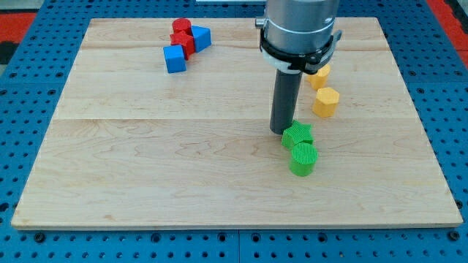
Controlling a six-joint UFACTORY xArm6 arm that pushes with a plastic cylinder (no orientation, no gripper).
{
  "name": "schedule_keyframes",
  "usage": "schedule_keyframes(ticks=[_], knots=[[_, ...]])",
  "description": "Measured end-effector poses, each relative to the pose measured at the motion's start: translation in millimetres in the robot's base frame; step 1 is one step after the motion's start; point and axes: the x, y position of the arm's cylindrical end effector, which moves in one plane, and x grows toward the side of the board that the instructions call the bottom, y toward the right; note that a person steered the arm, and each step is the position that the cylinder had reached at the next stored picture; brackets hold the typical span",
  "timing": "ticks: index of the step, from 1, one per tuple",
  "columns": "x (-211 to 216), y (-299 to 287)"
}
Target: Slide the red star towards center
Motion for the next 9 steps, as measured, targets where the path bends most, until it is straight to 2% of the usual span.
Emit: schedule_keyframes(ticks=[1,3,5,6,7,9], knots=[[-14.6,-35.6],[-57.2,-154.3],[-117.9,-253.5],[-119.5,-254.3],[-147.6,-252.4],[-251.3,-216.6]])
